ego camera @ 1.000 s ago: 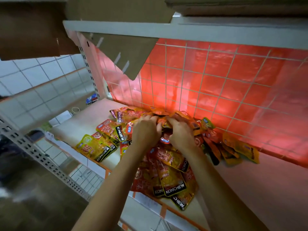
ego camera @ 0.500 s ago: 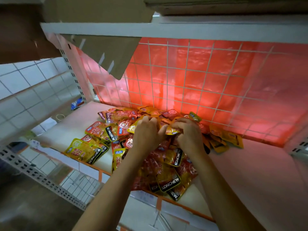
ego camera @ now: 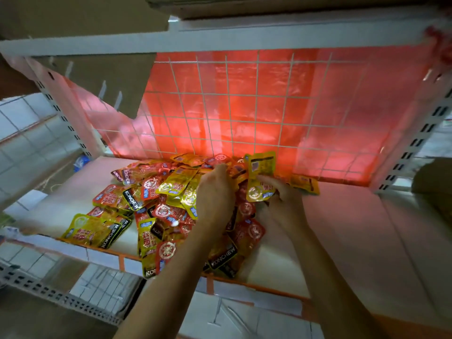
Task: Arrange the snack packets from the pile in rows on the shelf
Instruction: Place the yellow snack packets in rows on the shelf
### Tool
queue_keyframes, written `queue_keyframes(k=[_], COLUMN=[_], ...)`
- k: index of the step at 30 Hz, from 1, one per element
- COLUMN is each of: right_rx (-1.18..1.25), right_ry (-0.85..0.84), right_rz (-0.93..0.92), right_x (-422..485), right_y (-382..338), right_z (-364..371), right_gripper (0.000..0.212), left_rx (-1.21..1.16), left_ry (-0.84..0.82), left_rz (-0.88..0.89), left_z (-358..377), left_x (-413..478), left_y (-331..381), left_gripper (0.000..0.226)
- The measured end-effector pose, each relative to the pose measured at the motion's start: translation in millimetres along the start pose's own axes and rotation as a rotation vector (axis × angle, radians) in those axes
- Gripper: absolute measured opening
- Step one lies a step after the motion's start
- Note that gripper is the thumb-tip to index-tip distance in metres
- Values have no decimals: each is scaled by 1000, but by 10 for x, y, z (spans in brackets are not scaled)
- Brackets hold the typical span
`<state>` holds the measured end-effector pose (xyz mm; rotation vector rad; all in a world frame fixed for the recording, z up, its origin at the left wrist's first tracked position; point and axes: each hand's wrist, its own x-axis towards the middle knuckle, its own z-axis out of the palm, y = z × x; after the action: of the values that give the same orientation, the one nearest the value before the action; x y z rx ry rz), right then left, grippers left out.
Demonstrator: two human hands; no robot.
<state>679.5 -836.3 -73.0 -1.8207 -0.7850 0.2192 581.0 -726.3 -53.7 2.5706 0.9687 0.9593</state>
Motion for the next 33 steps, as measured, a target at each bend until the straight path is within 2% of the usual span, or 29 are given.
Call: queue_keyframes(k=[4,7,10,12,13,15,16,18,20,24,25,27,28,33], right_rx=[79,133,161,153,141,128,120,93,86,-8,-48,-63,-25,424], right_ry=[12,33,31,47,62,81,87,103,120,223,256,331,358,362], right_rz=[-8,-8,-1,-3,-3,0,0,-14,-18,26,37,60,68,228], right_x=[-61,-76,-83,-97,-107,-146,-172,-221,-265,-295,-298,-310,-313,-379], right_y=[109,210,319,401,443,527,562,624,686,860,922,1037,1069,1191], right_z=[-237,-467,-743,-958,-1078,-1336,-1464,-1719,-1959,-2381,-2481,-2684,-2783,-3131], right_gripper=[58,68,72,69,66,60,58,56,49,11,20,52,54,20], left_rx=[-3,-91,-224,-410,-643,-1127,-1227,-1273,-1321,-1414,-1436,-1471,-1464,-1468], left_ry=[9,19,43,118,58,-200,-274,-348,-378,-480,-505,-520,-514,-493], left_rz=[124,166,105,34,-102,-453,-571,-627,-580,-535,-561,-634,-661,-701], left_z=[52,96,84,201,295,487,582,697,764,931,954,1032,1069,1220], left_x=[-8,0,-19,-82,-77,-66,-74,-149,-241,-407,-446,-513,-549,-752], left_y=[244,452,879,1135,1226,1379,1439,1617,1801,2069,2139,2272,2329,2613], left_gripper=[41,53,33,29,32,34,34,29,29,40,45,51,53,50])
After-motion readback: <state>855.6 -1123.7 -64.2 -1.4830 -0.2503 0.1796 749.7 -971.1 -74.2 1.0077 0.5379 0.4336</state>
